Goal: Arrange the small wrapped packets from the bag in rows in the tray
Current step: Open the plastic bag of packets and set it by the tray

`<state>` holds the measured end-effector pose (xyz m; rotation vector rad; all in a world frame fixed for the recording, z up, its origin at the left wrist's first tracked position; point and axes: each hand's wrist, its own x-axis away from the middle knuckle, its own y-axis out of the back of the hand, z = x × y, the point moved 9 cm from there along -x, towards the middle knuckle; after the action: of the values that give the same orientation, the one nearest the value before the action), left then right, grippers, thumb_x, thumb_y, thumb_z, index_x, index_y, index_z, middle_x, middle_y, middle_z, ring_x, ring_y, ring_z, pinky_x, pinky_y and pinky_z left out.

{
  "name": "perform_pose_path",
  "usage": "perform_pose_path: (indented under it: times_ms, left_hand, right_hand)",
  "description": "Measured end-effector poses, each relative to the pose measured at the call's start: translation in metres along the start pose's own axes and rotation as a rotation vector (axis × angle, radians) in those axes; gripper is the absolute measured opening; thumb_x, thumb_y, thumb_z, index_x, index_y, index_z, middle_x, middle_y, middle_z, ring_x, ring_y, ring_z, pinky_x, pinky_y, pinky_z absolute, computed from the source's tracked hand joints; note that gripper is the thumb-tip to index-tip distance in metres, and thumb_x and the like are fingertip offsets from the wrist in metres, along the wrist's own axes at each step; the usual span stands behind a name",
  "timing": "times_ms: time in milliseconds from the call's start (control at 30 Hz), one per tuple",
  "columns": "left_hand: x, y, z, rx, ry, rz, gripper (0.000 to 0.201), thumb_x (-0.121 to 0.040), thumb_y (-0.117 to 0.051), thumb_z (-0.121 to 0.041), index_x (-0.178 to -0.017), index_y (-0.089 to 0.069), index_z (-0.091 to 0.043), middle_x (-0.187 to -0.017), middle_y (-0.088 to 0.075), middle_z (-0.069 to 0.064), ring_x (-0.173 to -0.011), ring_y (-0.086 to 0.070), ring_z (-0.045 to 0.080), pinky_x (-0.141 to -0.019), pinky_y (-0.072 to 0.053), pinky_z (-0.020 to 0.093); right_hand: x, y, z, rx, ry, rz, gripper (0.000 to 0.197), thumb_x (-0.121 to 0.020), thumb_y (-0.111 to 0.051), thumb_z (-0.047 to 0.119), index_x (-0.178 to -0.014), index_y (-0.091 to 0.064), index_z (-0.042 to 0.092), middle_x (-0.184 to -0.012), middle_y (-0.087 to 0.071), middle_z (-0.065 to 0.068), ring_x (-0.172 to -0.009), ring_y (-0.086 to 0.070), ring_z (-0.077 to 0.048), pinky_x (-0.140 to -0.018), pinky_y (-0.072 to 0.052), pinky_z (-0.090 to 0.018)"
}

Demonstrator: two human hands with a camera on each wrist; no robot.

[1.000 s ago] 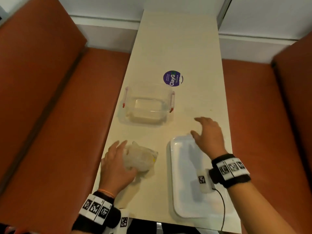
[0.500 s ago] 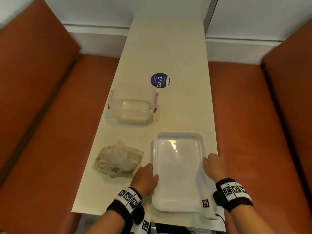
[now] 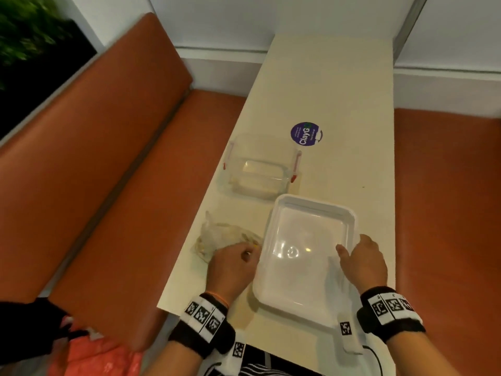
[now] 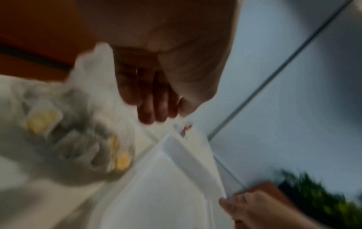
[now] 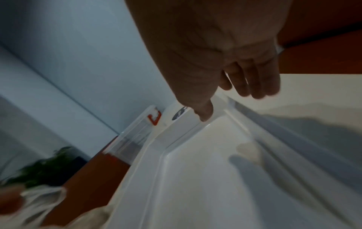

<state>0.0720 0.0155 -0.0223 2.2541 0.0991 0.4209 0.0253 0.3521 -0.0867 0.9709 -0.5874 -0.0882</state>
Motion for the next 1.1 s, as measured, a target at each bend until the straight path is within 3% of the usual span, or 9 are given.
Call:
perform_pose_path:
  times_ms: [67, 133, 300, 433, 600, 733, 833, 1000, 1100]
  left_hand:
    - [0.012, 0.053, 0.011, 0.049, 0.032, -0.295, 0.030, -0.093, -0.069, -0.055, -0.077, -0.070, -0.029, -0.068, -0.067, -0.014, -0.066, -0.064, 0.005, -0.066, -0.056, 0.030]
    - [0.016, 0.091, 0.030, 0.084, 0.125, -0.473, 0.036, -0.086, -0.072, -0.064, -0.084, -0.065, -0.029, -0.073, -0.064, -0.012, -0.070, -0.063, 0.010, -0.068, -0.057, 0.035]
    - [-0.013, 0.058, 0.084, 0.514, 0.508, -0.157, 0.097, -0.064, -0.081, -0.079, -0.137, -0.049, -0.024, -0.116, -0.064, -0.001, -0.101, -0.069, 0.024, -0.065, -0.066, 0.044]
    - [-0.033, 0.032, 0.087, 0.617, 0.433, -0.030, 0.026, -0.078, -0.083, -0.040, -0.089, -0.078, -0.017, -0.094, -0.077, 0.013, -0.090, -0.074, 0.039, -0.071, -0.066, 0.051]
    - [-0.022, 0.042, 0.093, 0.736, 0.335, 0.144, 0.018, -0.083, -0.077, 0.003, -0.075, -0.074, -0.013, -0.083, -0.072, 0.012, -0.086, -0.065, 0.027, -0.082, -0.060, 0.039]
    - [-0.016, 0.061, 0.092, 1.144, 0.450, 0.266, 0.015, -0.090, -0.070, -0.021, -0.089, -0.082, -0.012, -0.112, -0.074, 0.022, -0.104, -0.070, 0.036, -0.102, -0.054, 0.057]
    - [-0.036, 0.058, 0.091, 1.118, 0.578, 0.323, 0.052, -0.090, -0.072, -0.059, -0.118, -0.075, -0.014, -0.114, -0.076, 0.021, -0.109, -0.074, 0.038, -0.098, -0.058, 0.059]
    - [-0.081, 0.054, 0.072, 0.993, 0.507, 0.196, 0.027, -0.093, -0.078, -0.015, -0.118, -0.076, -0.006, -0.097, -0.080, 0.018, -0.078, -0.072, 0.024, -0.069, -0.061, 0.036]
    - [-0.090, 0.060, 0.074, 1.070, 0.472, 0.140, 0.012, -0.100, -0.069, -0.011, -0.108, -0.077, -0.006, -0.083, -0.077, 0.007, -0.069, -0.068, 0.017, -0.061, -0.058, 0.030]
  right_hand:
    - [0.015, 0.009, 0.033, -0.058, 0.168, -0.091, 0.063, -0.097, -0.068, 0.038, -0.146, -0.047, 0.005, -0.135, -0.058, -0.018, -0.122, -0.057, -0.037, -0.098, -0.048, -0.046]
    - [0.032, 0.005, 0.074, -0.152, 0.307, -0.059, 0.056, -0.098, -0.068, 0.041, -0.143, -0.052, 0.011, -0.131, -0.062, -0.009, -0.112, -0.063, -0.028, -0.095, -0.051, -0.041]
    - [0.074, -0.064, 0.167, -0.239, 0.403, 0.336, 0.061, -0.094, -0.063, 0.061, -0.139, -0.055, 0.021, -0.123, -0.069, 0.000, -0.100, -0.068, -0.016, -0.092, -0.057, -0.037]
    - [0.085, -0.118, 0.198, -0.380, 0.174, 0.489, 0.085, -0.085, -0.064, 0.074, -0.144, -0.049, 0.015, -0.131, -0.064, -0.006, -0.098, -0.072, -0.022, -0.088, -0.062, -0.043]
    - [0.087, -0.135, 0.214, -0.619, 0.149, 0.512, 0.011, -0.093, -0.068, 0.012, -0.098, -0.077, 0.015, -0.098, -0.076, -0.003, -0.091, -0.072, -0.022, -0.075, -0.061, -0.031]
    - [0.086, -0.115, 0.225, -0.763, 0.184, 0.439, 0.023, -0.092, -0.073, 0.004, -0.102, -0.081, 0.022, -0.103, -0.078, 0.000, -0.097, -0.073, -0.015, -0.081, -0.059, -0.021]
    - [0.088, -0.103, 0.247, -0.801, 0.249, 0.419, 0.030, -0.090, -0.075, -0.001, -0.107, -0.081, 0.023, -0.105, -0.079, 0.000, -0.101, -0.073, -0.012, -0.087, -0.059, -0.021]
    - [0.084, -0.086, 0.272, -0.868, 0.300, 0.380, 0.050, -0.084, -0.074, -0.012, -0.119, -0.078, 0.023, -0.113, -0.078, 0.006, -0.108, -0.072, -0.009, -0.092, -0.058, -0.020]
    - [0.074, -0.075, 0.262, -1.041, 0.206, 0.353, 0.061, -0.078, -0.069, -0.022, -0.119, -0.078, 0.023, -0.119, -0.077, 0.002, -0.111, -0.072, -0.013, -0.096, -0.058, -0.027]
